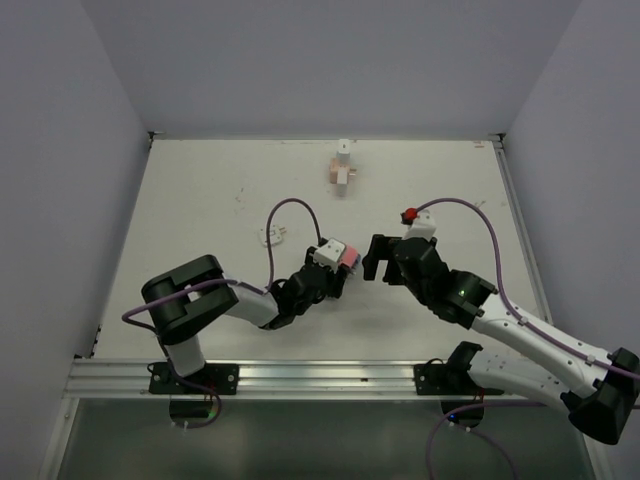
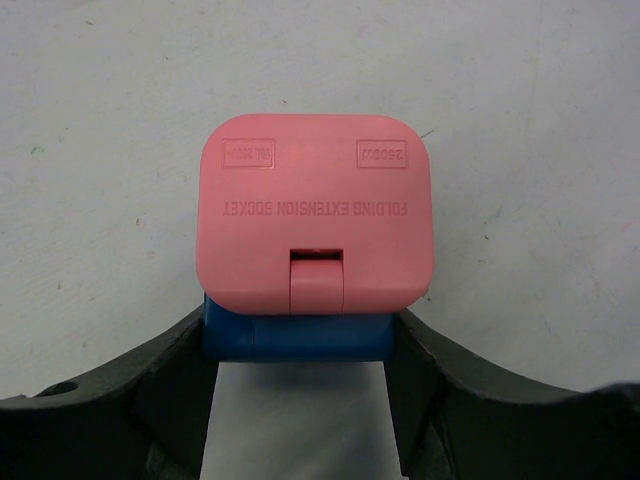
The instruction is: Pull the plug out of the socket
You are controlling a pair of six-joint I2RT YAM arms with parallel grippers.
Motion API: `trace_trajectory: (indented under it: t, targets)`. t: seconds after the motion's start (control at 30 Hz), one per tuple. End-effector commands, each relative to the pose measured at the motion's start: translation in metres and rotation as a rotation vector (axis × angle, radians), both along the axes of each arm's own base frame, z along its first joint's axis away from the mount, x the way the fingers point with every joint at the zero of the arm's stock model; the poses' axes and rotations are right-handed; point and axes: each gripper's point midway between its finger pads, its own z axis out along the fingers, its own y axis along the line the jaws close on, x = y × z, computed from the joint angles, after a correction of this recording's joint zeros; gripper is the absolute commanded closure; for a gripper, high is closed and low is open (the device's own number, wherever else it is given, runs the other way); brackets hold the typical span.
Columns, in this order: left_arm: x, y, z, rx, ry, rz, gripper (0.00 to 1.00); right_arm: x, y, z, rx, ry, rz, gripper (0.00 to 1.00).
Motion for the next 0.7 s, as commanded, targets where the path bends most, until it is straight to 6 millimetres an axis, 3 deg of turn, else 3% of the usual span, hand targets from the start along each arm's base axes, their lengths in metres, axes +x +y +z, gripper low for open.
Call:
trace_trajectory:
  t: [0.0, 0.2, 0.4, 0.67]
  targets:
    - [-0.003, -0.004, 0.038, -0.091, -0.061, -0.021, 0.74, 0.005, 0.006, 0.005, 0.052, 0.002, -0.001, 0.01]
    - [-0.022, -0.002, 0.06, -0.105, -0.029, -0.102, 0.86, 0.008, 0.022, 0.005, 0.218, 0.065, 0.067, 0.05]
    - [-0.047, 0.006, 0.079, -0.151, 0.003, -0.184, 0.98, 0.005, 0.051, 0.008, 0.355, 0.124, 0.165, 0.08]
    - [-0.069, 0.022, 0.091, -0.203, 0.047, -0.216, 1.0, 0.0, 0.079, 0.017, 0.459, 0.157, 0.27, 0.18]
